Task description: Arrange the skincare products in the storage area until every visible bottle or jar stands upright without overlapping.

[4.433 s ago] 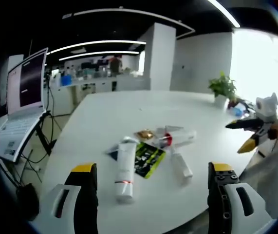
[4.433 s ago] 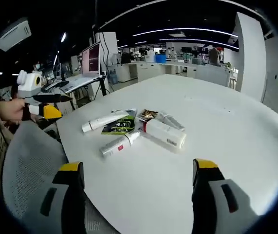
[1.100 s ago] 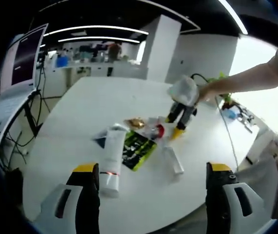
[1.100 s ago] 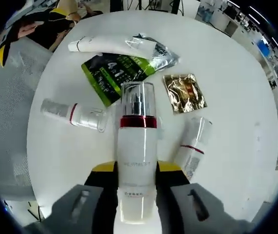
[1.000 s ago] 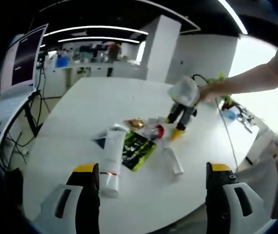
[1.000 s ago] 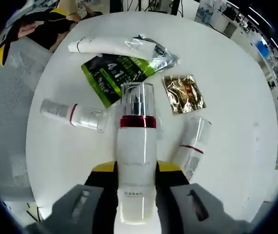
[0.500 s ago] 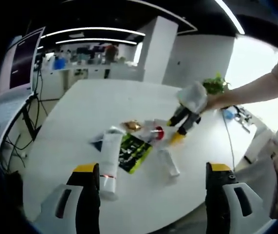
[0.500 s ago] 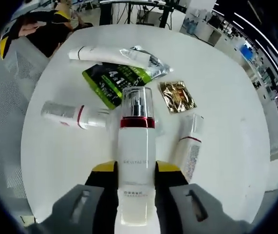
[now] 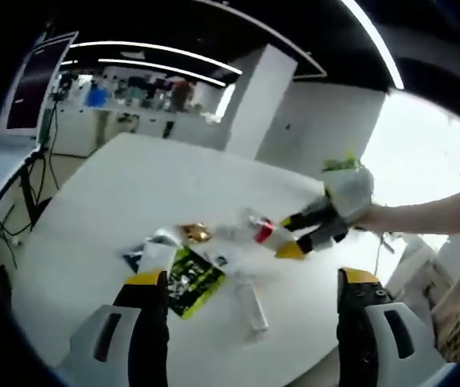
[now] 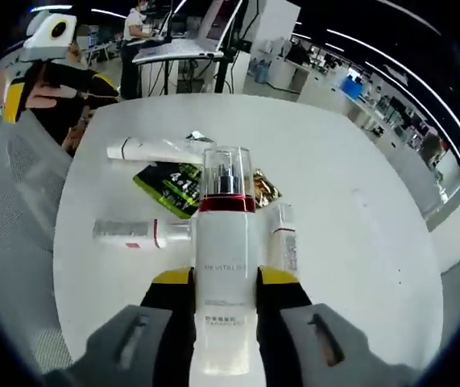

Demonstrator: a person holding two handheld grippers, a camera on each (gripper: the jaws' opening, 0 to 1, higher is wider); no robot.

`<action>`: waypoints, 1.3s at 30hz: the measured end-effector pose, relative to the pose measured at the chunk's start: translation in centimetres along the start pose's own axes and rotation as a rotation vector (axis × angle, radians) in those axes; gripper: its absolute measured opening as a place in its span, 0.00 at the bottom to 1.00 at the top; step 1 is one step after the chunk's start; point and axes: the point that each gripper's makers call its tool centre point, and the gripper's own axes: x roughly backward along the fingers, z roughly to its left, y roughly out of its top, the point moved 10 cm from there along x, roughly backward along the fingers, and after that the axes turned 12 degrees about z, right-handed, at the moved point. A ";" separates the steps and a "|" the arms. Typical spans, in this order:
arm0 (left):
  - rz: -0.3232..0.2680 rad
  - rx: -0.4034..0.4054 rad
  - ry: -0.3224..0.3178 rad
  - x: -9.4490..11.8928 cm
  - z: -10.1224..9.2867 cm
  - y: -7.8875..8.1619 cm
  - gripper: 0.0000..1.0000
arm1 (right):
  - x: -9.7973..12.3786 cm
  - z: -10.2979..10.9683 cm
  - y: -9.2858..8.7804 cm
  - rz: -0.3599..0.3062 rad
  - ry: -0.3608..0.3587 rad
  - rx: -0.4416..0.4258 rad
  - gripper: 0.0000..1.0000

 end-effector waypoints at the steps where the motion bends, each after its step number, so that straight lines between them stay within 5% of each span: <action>1: -0.002 0.000 -0.009 -0.2 -0.3 0.2 0.84 | 0.7 0.4 0.2 -0.023 -0.015 -0.013 0.27; 8: -0.049 0.028 -0.098 -1.8 -2.6 2.4 0.79 | 4.0 2.7 1.7 -0.119 -0.107 -0.047 0.27; 15: -0.069 0.116 -0.232 -3.3 -4.6 3.8 0.71 | 5.9 4.7 2.4 -0.230 -0.104 -0.161 0.27; 33: -0.073 0.164 -0.288 -5.2 -6.6 4.4 0.57 | 9.7 8.0 2.8 -0.338 -0.169 -0.208 0.27; 39: -0.079 0.166 -0.320 -5.2 -7.2 4.6 0.33 | 10.4 8.7 2.5 -0.347 -0.182 -0.218 0.27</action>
